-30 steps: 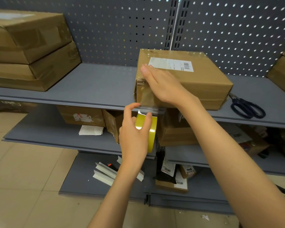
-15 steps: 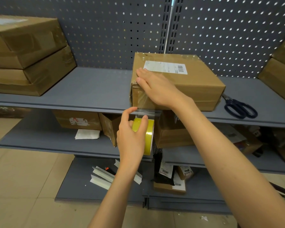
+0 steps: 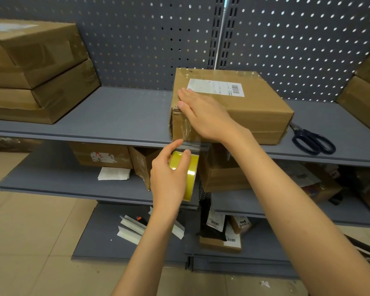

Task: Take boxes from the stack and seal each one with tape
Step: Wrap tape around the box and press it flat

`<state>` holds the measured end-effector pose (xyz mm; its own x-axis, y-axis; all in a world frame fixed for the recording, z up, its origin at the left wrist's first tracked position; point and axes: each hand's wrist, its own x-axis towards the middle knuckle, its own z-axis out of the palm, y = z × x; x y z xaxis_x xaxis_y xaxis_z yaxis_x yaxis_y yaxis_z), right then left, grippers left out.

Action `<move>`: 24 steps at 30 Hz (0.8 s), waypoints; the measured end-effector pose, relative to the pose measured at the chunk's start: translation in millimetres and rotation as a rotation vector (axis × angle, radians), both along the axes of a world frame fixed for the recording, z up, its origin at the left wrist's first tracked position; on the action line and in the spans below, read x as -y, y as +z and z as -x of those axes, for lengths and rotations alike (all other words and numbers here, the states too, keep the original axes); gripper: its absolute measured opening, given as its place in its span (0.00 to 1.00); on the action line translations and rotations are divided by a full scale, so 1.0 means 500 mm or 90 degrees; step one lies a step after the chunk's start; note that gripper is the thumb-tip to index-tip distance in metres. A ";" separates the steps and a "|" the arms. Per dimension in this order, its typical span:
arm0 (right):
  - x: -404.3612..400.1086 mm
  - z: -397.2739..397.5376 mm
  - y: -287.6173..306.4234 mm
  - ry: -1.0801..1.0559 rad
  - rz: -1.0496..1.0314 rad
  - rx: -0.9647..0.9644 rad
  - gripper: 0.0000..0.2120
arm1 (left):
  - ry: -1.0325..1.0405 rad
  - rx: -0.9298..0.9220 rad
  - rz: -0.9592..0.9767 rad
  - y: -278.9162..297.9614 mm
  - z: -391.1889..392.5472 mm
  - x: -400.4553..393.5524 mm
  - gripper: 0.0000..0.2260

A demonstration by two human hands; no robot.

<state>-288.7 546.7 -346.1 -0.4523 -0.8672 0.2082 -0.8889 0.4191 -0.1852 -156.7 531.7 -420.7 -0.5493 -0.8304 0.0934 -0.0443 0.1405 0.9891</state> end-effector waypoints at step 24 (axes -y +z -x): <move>-0.033 0.011 -0.017 0.014 0.296 0.090 0.20 | -0.054 -0.056 -0.064 0.007 -0.006 0.017 0.11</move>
